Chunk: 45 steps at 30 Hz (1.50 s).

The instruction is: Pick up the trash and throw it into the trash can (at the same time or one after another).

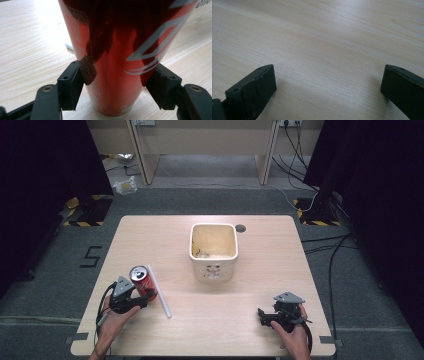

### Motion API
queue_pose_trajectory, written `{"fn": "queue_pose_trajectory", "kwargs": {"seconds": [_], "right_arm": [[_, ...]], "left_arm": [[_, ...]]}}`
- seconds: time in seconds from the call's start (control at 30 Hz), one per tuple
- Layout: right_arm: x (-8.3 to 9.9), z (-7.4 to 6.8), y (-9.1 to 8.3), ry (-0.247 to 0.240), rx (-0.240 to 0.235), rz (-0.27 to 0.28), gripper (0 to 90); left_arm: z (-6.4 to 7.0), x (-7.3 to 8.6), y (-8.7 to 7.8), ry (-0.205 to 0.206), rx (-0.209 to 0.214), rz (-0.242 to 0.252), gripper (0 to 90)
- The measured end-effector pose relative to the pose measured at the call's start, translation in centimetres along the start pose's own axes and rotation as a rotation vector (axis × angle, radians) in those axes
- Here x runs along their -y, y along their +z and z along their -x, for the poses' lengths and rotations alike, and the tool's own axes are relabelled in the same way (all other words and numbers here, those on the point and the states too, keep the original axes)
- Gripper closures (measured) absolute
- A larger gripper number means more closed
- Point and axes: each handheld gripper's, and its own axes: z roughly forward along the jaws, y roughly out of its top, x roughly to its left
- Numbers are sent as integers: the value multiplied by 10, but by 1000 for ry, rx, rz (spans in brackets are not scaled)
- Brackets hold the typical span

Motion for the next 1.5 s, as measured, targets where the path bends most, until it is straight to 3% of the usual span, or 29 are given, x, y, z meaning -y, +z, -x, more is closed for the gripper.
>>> {"fn": "queue_pose_trajectory", "kwargs": {"seconds": [0.47,0.8,1.5], "right_arm": [[0,0,0,0,0,0,2],[0,0,0,1,0,-1,3],[0,0,0,2,0,0,3]], "left_arm": [[0,-14,-10,19,9,14,338],[5,-32,-17,33,46,31,339],[8,-63,-11,27,129,28,339]]}}
